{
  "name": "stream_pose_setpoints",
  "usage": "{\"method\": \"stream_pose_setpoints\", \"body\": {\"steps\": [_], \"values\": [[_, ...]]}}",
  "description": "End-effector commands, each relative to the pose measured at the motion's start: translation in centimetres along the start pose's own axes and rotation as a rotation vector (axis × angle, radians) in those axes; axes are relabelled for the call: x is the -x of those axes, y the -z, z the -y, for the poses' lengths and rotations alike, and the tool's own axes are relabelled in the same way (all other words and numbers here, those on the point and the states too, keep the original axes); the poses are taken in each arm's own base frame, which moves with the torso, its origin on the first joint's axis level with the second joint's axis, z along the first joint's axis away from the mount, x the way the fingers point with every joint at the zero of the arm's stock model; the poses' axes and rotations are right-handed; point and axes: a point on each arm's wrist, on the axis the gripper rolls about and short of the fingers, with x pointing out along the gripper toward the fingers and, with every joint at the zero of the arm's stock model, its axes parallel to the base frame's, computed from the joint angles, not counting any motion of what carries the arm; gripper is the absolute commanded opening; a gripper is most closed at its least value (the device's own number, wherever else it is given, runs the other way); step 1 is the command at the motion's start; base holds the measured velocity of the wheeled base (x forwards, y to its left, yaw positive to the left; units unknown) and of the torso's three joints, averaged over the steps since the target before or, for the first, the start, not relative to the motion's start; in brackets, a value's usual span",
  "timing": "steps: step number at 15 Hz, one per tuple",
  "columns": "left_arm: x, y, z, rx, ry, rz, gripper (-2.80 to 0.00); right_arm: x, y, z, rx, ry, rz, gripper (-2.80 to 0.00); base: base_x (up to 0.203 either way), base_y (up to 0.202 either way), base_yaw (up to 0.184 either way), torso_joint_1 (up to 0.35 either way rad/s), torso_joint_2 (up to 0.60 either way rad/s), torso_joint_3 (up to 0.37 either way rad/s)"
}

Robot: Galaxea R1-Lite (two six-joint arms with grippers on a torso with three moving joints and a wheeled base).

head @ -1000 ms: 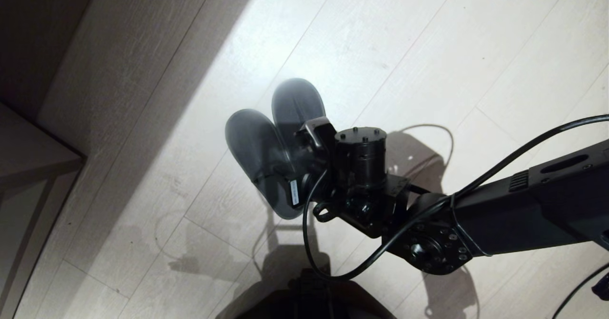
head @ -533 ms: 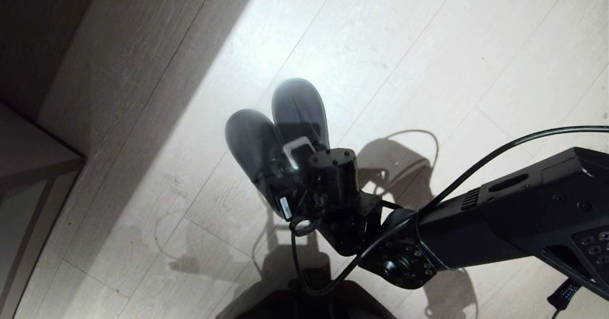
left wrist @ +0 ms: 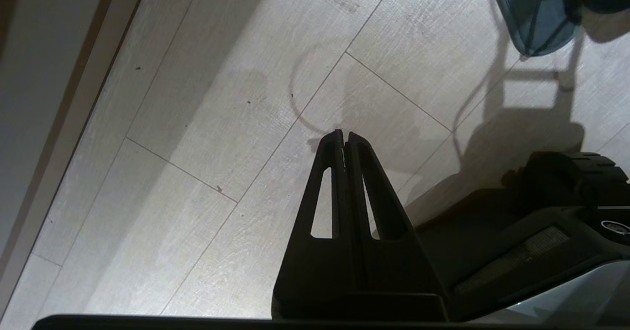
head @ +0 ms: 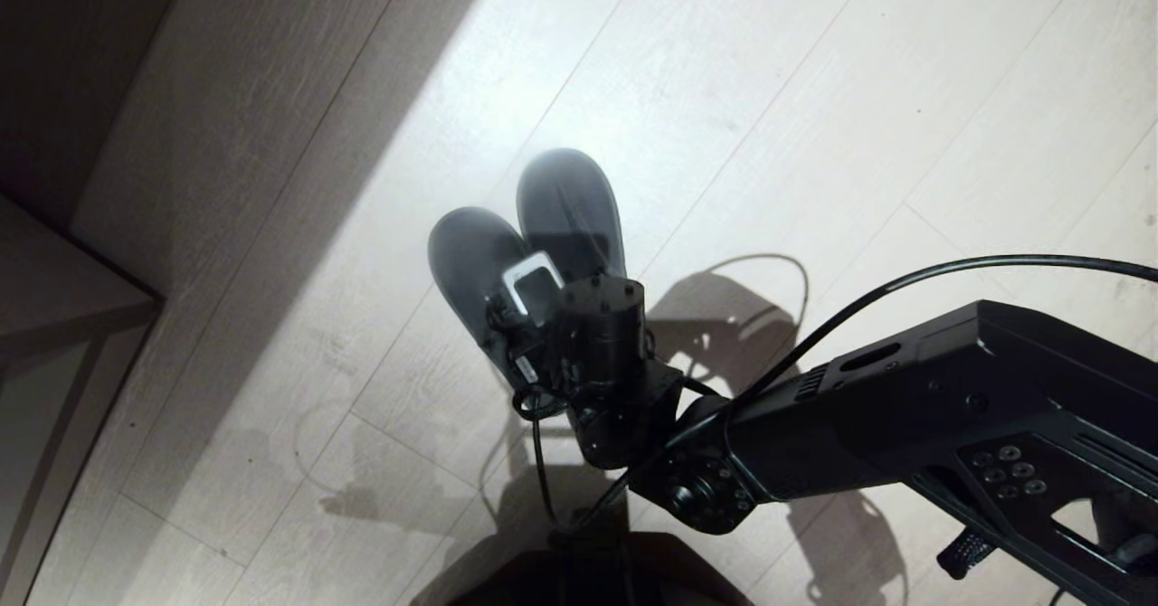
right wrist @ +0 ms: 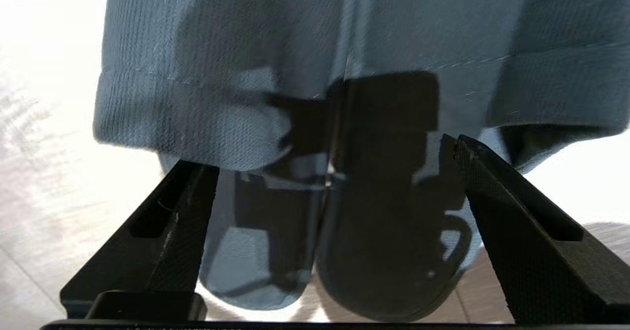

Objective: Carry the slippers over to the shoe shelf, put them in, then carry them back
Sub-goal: Pick up the slippers on the floor

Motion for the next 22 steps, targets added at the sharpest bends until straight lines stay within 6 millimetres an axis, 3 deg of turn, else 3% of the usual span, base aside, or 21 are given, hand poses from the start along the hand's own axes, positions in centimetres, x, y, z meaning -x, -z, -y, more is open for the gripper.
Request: {"method": "stream_pose_setpoints", "body": {"steps": [1,10,13,22], "values": [[0.0,0.0,0.0,0.001,0.0,0.0,-2.8,-0.2,0.5,-0.9,0.012,-0.006,-0.008,0.0,0.0,0.0,0.0,0.0,0.0,0.0],[0.0,0.0,0.0,0.004,0.0,0.0,-2.8,-1.5,2.1,-1.9,0.079,0.055,-0.047,0.0,0.0,0.0,0.0,0.0,0.0,0.0],[0.0,0.0,0.0,0.004,0.0,0.0,-2.8,-1.8,1.4,-1.3,0.143,0.085,0.01,0.0,0.0,0.0,0.0,0.0,0.0,0.0],[0.0,0.0,0.0,0.005,0.0,0.0,-2.8,-3.6,2.6,0.4,0.205,0.073,0.047,0.0,0.0,0.0,0.0,0.0,0.0,0.0]]}}
